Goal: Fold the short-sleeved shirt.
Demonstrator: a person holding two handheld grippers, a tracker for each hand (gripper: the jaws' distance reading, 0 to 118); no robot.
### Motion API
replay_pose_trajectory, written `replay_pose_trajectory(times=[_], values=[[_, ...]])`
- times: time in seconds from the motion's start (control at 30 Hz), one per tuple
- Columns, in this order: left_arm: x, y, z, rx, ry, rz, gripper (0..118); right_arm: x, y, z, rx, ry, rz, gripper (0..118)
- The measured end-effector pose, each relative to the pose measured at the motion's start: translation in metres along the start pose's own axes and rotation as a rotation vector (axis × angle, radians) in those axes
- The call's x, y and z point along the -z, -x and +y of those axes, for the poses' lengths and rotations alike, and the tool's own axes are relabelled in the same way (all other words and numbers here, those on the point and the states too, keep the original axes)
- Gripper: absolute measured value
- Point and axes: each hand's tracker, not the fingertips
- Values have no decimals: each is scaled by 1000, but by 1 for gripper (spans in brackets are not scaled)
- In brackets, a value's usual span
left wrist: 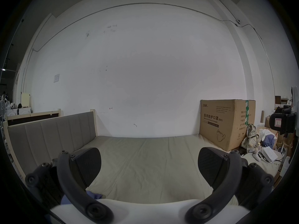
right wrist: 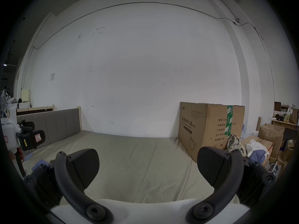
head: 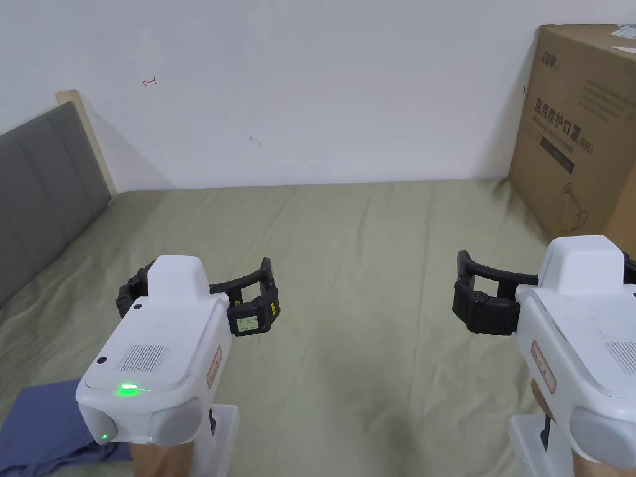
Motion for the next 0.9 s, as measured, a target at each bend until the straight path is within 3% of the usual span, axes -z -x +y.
replay_pose_trajectory(times=[0.9], values=[[-1, 0, 1, 20, -5, 3, 118, -2, -1, 2, -5, -3, -14, 118]])
